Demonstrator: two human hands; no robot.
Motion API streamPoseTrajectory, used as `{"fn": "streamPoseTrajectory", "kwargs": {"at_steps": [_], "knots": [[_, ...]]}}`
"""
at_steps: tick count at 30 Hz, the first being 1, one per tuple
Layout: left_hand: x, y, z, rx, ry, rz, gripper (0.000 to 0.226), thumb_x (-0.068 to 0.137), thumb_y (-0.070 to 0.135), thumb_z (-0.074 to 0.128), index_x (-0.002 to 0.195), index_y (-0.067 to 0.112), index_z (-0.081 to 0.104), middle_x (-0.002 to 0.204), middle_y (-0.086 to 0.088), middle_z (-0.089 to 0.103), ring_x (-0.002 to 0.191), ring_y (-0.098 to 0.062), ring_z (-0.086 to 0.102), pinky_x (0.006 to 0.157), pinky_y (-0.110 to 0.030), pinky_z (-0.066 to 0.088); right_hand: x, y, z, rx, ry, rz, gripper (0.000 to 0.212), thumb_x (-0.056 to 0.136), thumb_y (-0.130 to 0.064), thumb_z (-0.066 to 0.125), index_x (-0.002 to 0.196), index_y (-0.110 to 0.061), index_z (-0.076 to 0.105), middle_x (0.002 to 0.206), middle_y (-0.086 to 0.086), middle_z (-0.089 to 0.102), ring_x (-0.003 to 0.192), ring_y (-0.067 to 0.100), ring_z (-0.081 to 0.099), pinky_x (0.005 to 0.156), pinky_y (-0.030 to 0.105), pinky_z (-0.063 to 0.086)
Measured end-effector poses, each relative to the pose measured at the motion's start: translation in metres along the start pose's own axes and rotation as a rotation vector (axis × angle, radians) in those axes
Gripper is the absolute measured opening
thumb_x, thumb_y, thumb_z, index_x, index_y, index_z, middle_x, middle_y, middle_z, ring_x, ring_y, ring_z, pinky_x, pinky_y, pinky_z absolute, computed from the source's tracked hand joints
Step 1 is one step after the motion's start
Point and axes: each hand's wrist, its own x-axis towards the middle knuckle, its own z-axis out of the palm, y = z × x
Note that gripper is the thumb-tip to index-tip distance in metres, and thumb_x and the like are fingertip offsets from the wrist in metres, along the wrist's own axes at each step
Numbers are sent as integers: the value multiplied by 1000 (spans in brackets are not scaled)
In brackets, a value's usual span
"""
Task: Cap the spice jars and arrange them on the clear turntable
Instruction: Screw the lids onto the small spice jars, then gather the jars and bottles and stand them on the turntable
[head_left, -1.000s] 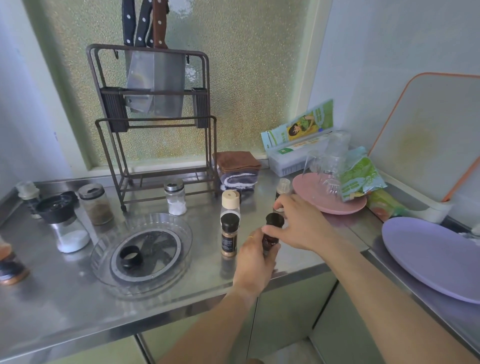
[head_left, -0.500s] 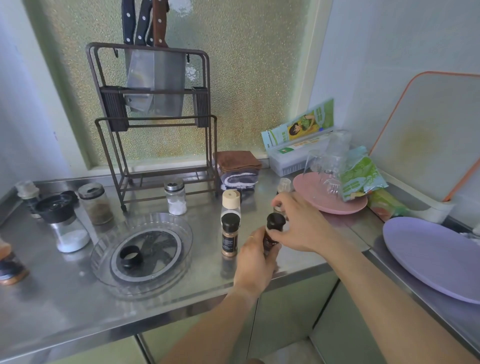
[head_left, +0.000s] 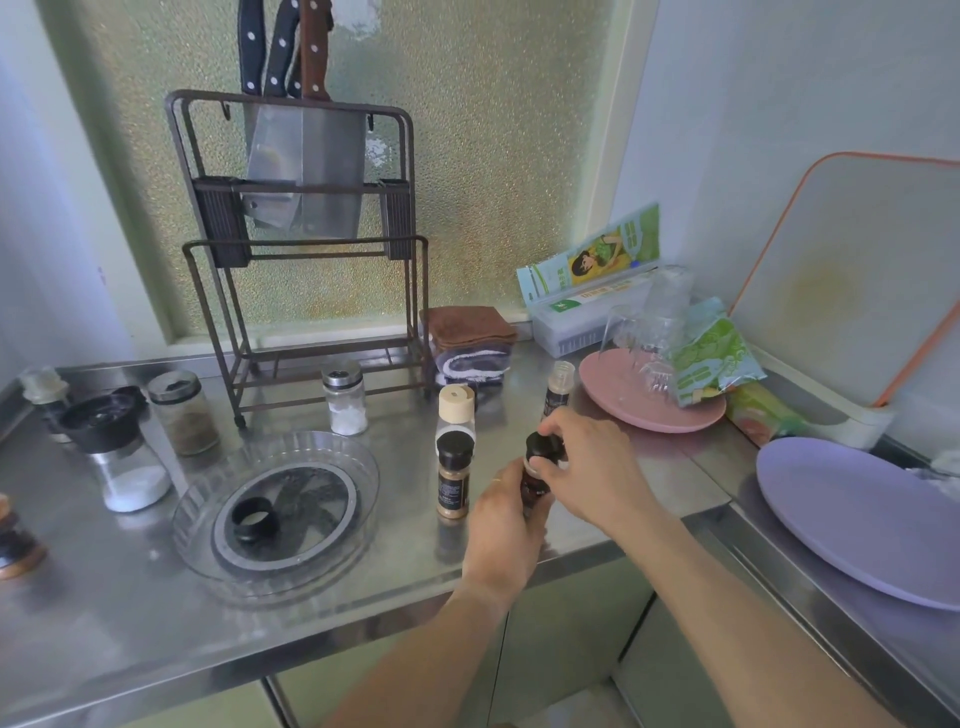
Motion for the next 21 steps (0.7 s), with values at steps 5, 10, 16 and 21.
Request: {"fn": "streamPoseTrajectory", "kwargs": {"at_steps": [5,10,16,21], "knots": [[-1,6,-4,-12,-25,-58,21,89,23,67,92,36,50,75,4,69,65,-19,67,61,-38,59,-5,-5,0,12,26,1,30,87,-32,72,112,-19,62,107,2,72,102,28,65,81,35,45],[-12,32,-24,203,-111,-29,61,83,18,72,136,12,44,104,-3,73,97,-25,70,79,-35,53,-11,-2,-4,58,-13,5,40,81,-44,75,111,-25,55,107,-3,64,96,21,65,82,35,52],[-21,96,-114,216,36,244,51,91,4,60,137,28,53,126,11,67,115,-10,64,98,-29,52,19,7,-32,266,84,84,22,94,-40,65,105,-21,67,105,-4,72,89,15,70,88,42,56],[81,97,-174,343,114,244,24,94,9,60,111,22,69,106,9,75,95,-11,71,87,-30,56,83,-6,-50,162,-120,-89,22,99,-26,61,119,-22,68,113,-8,72,100,12,67,92,32,52]]}}
